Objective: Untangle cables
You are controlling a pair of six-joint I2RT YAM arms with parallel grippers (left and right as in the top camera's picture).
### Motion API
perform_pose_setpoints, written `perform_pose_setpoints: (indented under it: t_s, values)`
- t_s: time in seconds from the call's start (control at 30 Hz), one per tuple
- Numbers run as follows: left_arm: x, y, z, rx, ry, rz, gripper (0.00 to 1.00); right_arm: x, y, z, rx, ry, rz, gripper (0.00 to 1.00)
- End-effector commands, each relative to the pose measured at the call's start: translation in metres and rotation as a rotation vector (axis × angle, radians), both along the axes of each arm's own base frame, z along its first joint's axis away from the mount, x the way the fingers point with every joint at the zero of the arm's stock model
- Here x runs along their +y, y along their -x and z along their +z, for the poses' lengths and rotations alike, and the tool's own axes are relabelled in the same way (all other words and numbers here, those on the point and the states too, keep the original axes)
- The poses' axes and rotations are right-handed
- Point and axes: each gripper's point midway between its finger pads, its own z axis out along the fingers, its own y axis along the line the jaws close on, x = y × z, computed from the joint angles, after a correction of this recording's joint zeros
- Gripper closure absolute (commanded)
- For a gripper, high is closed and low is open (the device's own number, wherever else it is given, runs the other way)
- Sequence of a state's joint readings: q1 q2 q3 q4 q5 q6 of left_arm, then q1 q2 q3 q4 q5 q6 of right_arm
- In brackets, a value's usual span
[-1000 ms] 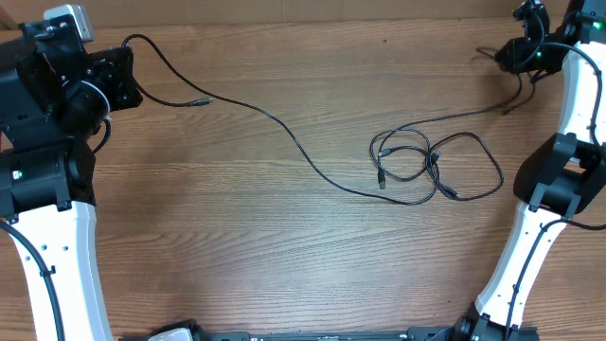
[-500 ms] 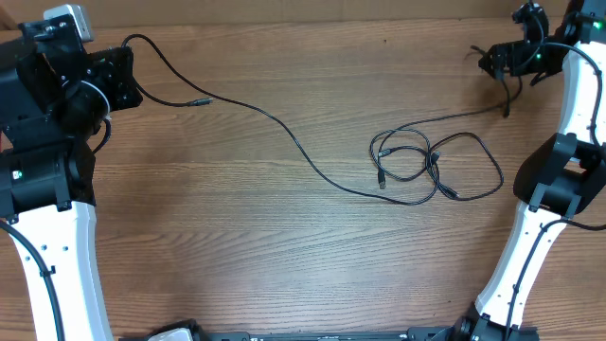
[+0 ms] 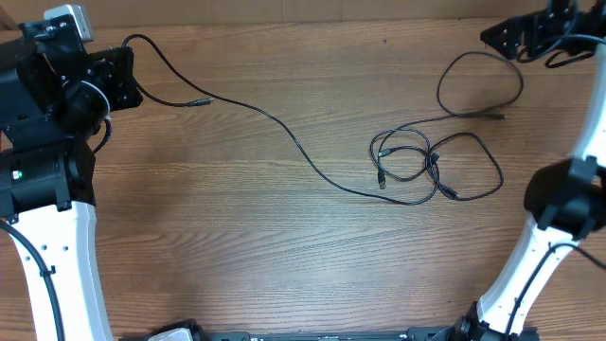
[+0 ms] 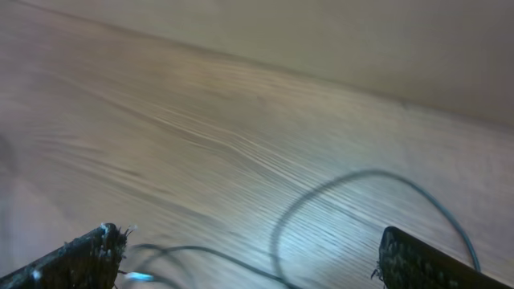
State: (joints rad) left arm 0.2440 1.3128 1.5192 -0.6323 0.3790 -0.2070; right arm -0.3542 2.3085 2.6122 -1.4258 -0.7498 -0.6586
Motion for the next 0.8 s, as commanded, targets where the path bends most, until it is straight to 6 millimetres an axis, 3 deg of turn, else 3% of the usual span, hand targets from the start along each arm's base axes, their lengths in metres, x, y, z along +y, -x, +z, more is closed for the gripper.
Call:
perform_pose_setpoints:
  t_s: [0.0, 0.17, 0.4, 0.53, 0.77]
  values:
    - [-0.004, 0.004, 0.017, -0.04, 0.007, -0.02, 0.96, 0.036, 0.031, 0.056, -0.107, 0.001, 0.119, 0.0]
    - [-0.018, 0.01, 0.024, -0.06, 0.034, -0.094, 0.96, 0.06, 0.057, 0.028, 0.086, 0.051, 0.133, 0.0]
    - [-0.025, 0.038, 0.048, -0.118, -0.006, -0.1, 0.96, 0.094, 0.065, -0.005, 0.22, 0.069, 0.19, 0.0]
    - [-0.019, 0.077, 0.086, -0.217, -0.077, -0.012, 0.96, 0.108, 0.073, -0.033, 0.303, 0.074, 0.238, 0.0]
    - [-0.037, 0.165, 0.175, -0.493, -0.153, 0.016, 0.96, 0.101, 0.087, -0.07, 0.44, 0.108, 0.229, 0.0]
